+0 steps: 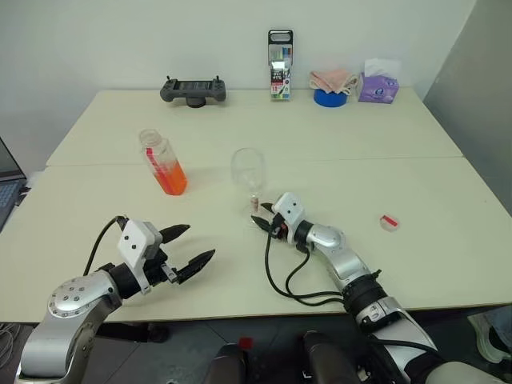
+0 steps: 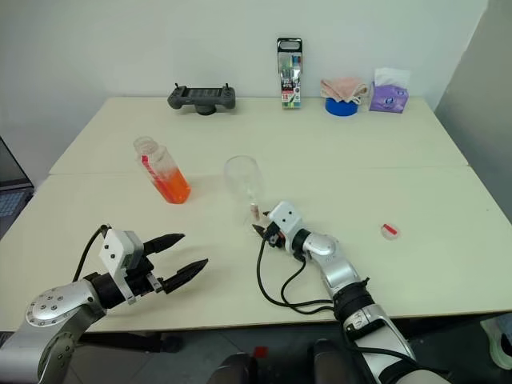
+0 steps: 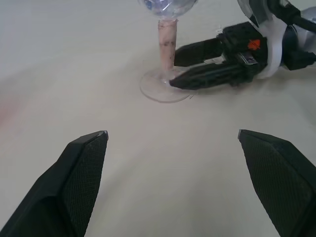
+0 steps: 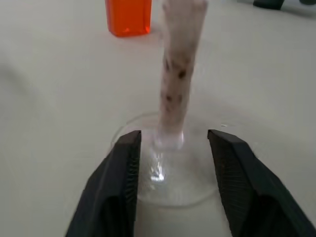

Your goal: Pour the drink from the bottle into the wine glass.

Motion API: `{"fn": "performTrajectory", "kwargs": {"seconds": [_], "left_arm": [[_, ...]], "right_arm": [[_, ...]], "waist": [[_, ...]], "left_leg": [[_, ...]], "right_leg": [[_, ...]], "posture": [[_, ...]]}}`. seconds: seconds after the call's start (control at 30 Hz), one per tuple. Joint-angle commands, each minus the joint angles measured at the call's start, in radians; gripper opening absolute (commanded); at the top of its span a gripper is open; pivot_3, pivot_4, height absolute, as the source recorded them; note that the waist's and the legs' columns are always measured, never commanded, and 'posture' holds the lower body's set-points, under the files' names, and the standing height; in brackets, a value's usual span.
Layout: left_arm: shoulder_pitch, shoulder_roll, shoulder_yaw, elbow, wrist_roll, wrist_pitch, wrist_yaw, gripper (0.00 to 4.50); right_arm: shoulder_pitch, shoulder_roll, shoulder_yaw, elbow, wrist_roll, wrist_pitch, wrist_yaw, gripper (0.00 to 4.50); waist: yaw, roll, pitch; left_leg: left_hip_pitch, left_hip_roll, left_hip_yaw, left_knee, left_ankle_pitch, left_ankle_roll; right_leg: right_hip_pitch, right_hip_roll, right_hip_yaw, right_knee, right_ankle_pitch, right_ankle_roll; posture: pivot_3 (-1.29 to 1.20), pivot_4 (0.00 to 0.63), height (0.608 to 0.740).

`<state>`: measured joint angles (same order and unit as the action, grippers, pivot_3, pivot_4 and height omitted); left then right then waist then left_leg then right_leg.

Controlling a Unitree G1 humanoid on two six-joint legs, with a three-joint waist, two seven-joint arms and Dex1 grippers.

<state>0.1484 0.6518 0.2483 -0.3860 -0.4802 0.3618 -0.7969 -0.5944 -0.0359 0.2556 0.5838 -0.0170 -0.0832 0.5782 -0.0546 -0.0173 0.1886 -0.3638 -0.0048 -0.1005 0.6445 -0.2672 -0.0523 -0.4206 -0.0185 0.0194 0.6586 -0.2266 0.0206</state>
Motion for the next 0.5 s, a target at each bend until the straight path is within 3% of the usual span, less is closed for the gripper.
{"fn": "performTrajectory", "kwargs": {"seconds": [0.03,0.13,0.3,0.5], "left_arm": [[-0.022,-0.011,0.004,0.018,0.008,-0.029,0.010,4.50],[-0.036,-0.031,0.021,0.062,0.026,-0.055,0.037,4.50],[-0.062,-0.098,0.064,0.154,0.067,-0.125,0.142,4.50],[-0.136,-0.155,0.103,0.235,0.099,-0.192,0.253,4.50]], "right_arm": [[-0.013,-0.004,-0.005,-0.051,0.009,0.023,0.022,2.88],[0.011,-0.024,0.000,-0.110,0.016,0.052,0.054,2.88],[0.118,-0.128,-0.010,-0.391,0.051,0.236,0.132,2.88],[0.261,-0.465,-0.165,-0.887,0.238,0.583,0.293,2.88]], "waist": [[-0.001,0.000,0.000],[0.000,0.000,0.000],[0.005,0.000,0.000],[0.026,0.000,0.000]], "left_leg": [[0.000,0.000,0.000,0.000,0.000,0.000],[0.000,0.000,-0.001,0.000,0.000,0.000],[-0.001,0.000,-0.001,0.000,0.000,0.000],[-0.003,-0.002,-0.002,0.000,0.000,-0.001]], "right_leg": [[0.000,0.000,0.000,0.000,0.000,0.000],[0.000,0.000,-0.001,0.000,0.000,0.000],[0.000,-0.001,-0.001,-0.002,0.000,0.000],[0.001,-0.002,-0.002,-0.004,0.000,0.001]], "posture": [[0.00,0.150,0.740],[0.00,0.150,0.740],[0.00,0.150,0.740],[0.00,0.150,0.740]]}}
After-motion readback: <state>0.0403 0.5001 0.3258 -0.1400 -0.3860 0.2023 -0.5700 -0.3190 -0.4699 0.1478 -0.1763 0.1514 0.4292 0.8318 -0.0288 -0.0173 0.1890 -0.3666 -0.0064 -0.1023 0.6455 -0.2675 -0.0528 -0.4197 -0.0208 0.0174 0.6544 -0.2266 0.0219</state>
